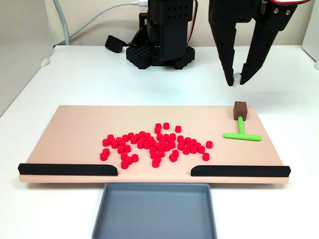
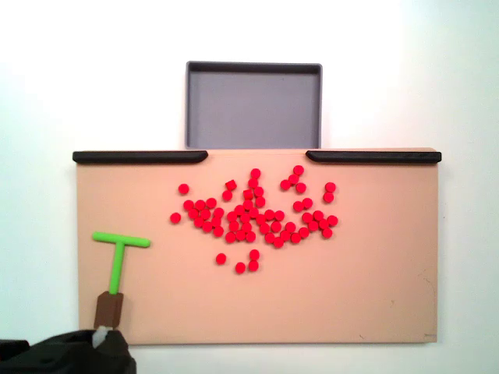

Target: Grasp a green tool by the dark brown handle.

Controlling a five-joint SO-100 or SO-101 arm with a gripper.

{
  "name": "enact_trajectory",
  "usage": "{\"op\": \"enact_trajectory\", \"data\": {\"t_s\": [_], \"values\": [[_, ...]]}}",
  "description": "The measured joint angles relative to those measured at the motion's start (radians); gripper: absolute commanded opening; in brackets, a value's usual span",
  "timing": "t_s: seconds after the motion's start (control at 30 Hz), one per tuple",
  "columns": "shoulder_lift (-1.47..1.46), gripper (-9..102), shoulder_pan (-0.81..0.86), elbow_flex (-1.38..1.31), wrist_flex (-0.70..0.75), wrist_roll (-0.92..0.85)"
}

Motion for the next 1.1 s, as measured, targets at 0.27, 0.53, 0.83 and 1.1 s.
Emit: {"op": "enact_trajectory", "data": {"t_s": [0.27, 0.53, 0.83, 1.1], "values": [[0.0, 0, 0.002, 0.009, -0.003, 0.008], [0.0, 2, 0.0, 0.009, -0.011, 0.009], [-0.009, 18, 0.0, 0.012, -0.044, 0.054], [-0.025, 19, 0.0, 0.017, -0.044, 0.129]]}}
